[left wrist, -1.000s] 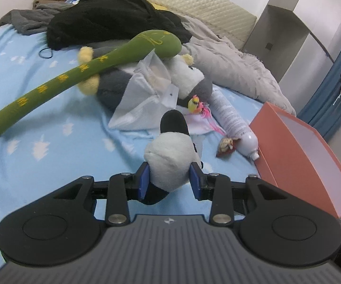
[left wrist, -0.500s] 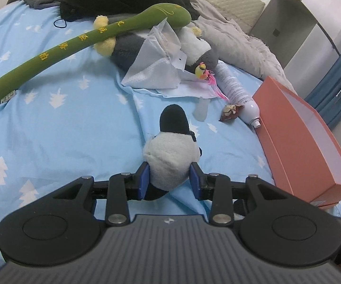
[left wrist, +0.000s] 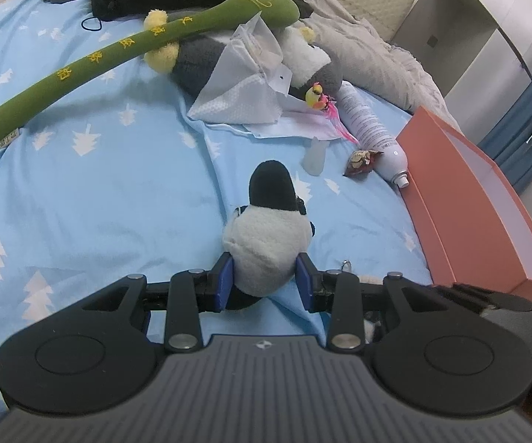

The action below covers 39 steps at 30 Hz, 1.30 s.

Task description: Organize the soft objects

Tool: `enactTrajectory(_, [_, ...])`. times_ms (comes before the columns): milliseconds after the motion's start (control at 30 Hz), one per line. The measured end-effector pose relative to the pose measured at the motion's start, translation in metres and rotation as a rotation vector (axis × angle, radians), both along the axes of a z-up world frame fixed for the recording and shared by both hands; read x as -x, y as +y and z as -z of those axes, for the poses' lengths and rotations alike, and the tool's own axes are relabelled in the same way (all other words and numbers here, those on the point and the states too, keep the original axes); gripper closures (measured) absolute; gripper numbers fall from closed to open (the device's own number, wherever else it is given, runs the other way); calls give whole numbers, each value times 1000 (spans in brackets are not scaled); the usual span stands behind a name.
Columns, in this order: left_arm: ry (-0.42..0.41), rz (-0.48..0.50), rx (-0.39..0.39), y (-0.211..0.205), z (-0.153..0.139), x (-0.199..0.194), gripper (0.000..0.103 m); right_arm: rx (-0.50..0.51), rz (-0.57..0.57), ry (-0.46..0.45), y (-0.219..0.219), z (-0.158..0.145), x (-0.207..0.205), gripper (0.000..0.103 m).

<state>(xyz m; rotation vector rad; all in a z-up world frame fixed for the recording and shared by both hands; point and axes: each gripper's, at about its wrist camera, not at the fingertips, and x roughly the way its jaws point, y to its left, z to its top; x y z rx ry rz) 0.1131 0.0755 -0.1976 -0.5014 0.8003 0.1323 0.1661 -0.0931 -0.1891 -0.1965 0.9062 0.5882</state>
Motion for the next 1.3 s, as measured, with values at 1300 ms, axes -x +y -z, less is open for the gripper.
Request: enactTrajectory(1300, [-50, 25, -123, -5, 1, -17, 55, -71, 75, 72, -21, 2, -6, 85])
